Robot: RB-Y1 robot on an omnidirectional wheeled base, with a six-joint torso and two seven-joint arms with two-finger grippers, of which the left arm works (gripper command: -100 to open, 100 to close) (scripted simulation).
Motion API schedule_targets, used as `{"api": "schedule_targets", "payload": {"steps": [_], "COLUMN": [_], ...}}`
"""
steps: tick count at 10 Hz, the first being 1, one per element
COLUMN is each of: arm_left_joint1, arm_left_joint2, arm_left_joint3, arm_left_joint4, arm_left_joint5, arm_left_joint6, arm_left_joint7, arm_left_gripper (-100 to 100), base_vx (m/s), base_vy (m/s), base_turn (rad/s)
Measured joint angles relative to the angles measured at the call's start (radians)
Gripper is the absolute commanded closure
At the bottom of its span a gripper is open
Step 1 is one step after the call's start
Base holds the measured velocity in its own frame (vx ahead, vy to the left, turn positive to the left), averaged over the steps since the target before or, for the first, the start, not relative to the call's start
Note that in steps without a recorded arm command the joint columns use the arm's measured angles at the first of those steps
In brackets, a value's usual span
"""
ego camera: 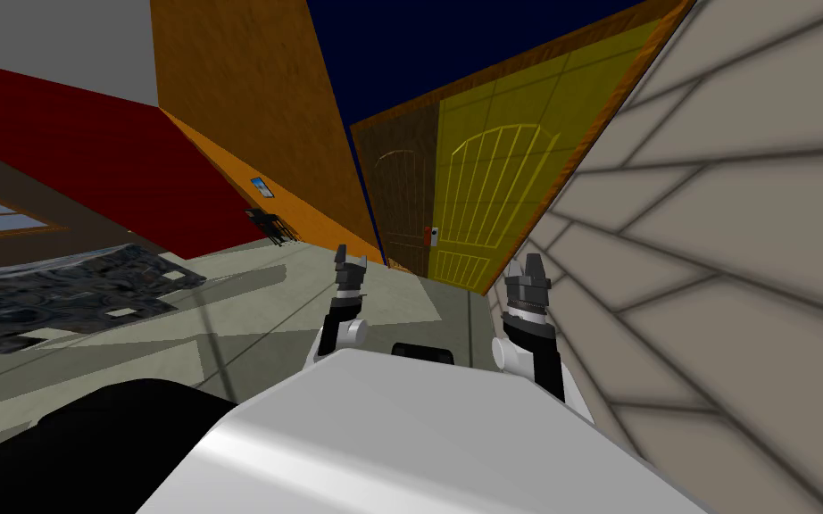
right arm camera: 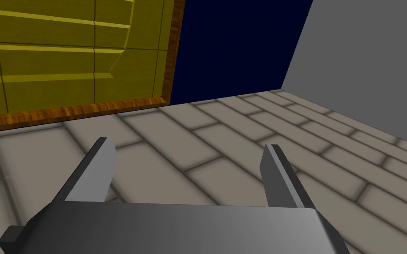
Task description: Pull the door open
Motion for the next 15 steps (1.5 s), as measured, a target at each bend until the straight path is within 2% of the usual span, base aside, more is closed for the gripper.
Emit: {"api": "schedule_targets", "payload": {"steps": [3,9,10,12,15], "arm_left_joint1": [-0.025,-0.068,-0.087,-0.091,-0.114], "arm_left_joint2": [0.018,0.048,0.050,0.062,0.074], "arm_left_joint3": [0.001,-0.005,-0.006,-0.007,-0.007], "arm_left_joint4": [0.046,0.161,0.188,0.219,0.271], "arm_left_joint5": [0.002,0.005,0.004,0.006,0.009], "arm_left_joint6": [0.010,0.012,0.017,0.018,0.020], "arm_left_joint7": [0.004,0.012,0.011,0.016,0.022], "arm_left_gripper": [-100,-100,-100,-100,-100], "base_vx": [0.155,0.146,0.140,0.120,0.085], "base_vy": [-0.016,-0.015,0.005,-0.010,-0.005], "base_turn": [-0.049,-0.049,-0.063,-0.045,-0.043]}}
